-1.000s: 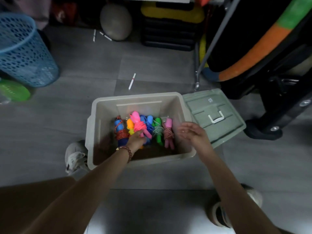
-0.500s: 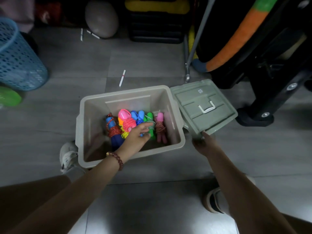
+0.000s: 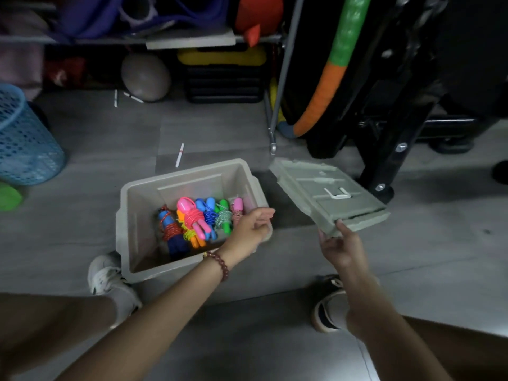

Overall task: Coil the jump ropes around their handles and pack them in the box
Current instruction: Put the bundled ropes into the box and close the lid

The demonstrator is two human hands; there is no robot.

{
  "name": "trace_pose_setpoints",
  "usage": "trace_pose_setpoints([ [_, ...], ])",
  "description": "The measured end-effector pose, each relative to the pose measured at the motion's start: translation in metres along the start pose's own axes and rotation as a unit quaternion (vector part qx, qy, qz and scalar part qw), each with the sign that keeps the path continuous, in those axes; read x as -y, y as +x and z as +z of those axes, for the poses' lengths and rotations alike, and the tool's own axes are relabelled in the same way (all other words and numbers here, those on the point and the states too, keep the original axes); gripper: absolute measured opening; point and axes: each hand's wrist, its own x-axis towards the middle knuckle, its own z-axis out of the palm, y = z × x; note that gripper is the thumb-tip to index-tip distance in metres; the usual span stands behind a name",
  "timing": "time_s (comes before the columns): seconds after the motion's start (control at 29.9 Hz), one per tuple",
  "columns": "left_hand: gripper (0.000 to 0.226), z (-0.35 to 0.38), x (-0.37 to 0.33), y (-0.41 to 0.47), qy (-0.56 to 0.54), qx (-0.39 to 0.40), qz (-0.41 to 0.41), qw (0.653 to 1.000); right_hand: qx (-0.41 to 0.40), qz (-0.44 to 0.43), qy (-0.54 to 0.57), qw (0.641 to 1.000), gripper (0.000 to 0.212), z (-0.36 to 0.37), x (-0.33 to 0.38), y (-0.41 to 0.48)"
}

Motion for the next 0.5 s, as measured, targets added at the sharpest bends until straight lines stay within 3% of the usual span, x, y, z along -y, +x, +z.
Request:
trace_pose_setpoints([
  [0.1, 0.050, 0.026, -0.020, -0.016, -0.027, 0.024, -0.005, 0.999, 0.029, -0.021, 0.044, 0.998, 0.013, -0.006, -0.011, -0.042],
  [0.2, 0.080, 0.051, -0.034, -0.037, -0.096, 0.041, 0.010, 0.995, 0.073, -0.030, -0.023, 0.997, 0.020, -0.015, -0.029, -0.081],
  [0.27, 0.102, 0.061, -0.034, -0.051, -0.122, -0.010, 0.014, 0.992, 0.102, -0.044, -0.085, 0.990, 0.044, -0.022, -0.046, -0.102],
  [0.33, 0.118, 0.058, -0.030, -0.063, -0.172, -0.089, 0.009, 0.981, 0.136, -0.069, -0.135, 0.979, 0.053, -0.022, -0.063, -0.117],
  [0.43, 0.106, 0.037, -0.023, -0.083, -0.243, -0.169, 0.028, 0.955, 0.187, -0.131, -0.190, 0.955, 0.052, -0.011, -0.084, -0.134],
  [0.5, 0.093, 0.017, -0.023, -0.096, -0.270, -0.221, 0.043, 0.936, 0.195, -0.225, -0.370, 0.880, 0.042, -0.006, -0.096, -0.140],
])
